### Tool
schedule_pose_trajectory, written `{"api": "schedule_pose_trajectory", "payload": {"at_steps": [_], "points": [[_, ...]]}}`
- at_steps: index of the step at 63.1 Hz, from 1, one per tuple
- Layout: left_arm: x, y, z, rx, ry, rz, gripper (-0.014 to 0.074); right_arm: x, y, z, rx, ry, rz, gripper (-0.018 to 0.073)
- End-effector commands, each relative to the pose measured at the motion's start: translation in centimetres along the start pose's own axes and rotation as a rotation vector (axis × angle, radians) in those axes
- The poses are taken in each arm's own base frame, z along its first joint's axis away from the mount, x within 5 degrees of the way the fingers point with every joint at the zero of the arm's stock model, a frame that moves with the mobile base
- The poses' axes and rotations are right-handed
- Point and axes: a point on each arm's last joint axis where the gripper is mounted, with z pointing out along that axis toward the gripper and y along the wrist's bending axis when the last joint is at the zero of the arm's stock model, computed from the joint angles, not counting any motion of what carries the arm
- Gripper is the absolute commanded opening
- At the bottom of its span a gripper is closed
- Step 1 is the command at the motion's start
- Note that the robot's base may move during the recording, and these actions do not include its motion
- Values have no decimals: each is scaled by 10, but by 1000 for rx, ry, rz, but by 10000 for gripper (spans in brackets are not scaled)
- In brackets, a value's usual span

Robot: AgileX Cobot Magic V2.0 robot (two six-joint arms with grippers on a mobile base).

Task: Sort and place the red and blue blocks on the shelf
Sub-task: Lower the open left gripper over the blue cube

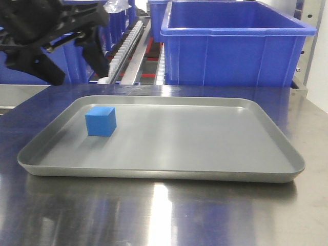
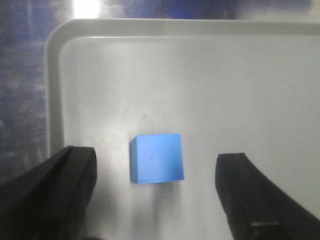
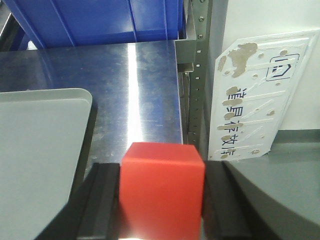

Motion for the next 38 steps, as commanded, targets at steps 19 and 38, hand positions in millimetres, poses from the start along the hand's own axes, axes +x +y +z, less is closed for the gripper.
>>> {"api": "schedule_pose_trajectory", "payload": {"at_steps": [19,38], "points": [[-13,-22,8,43,-53,22,546,-14,1,-4,-3,-101,-7,49],[-10,-21,22,22,-21,11,546,-14,1,-4,-3,-101,-7,49]]}}
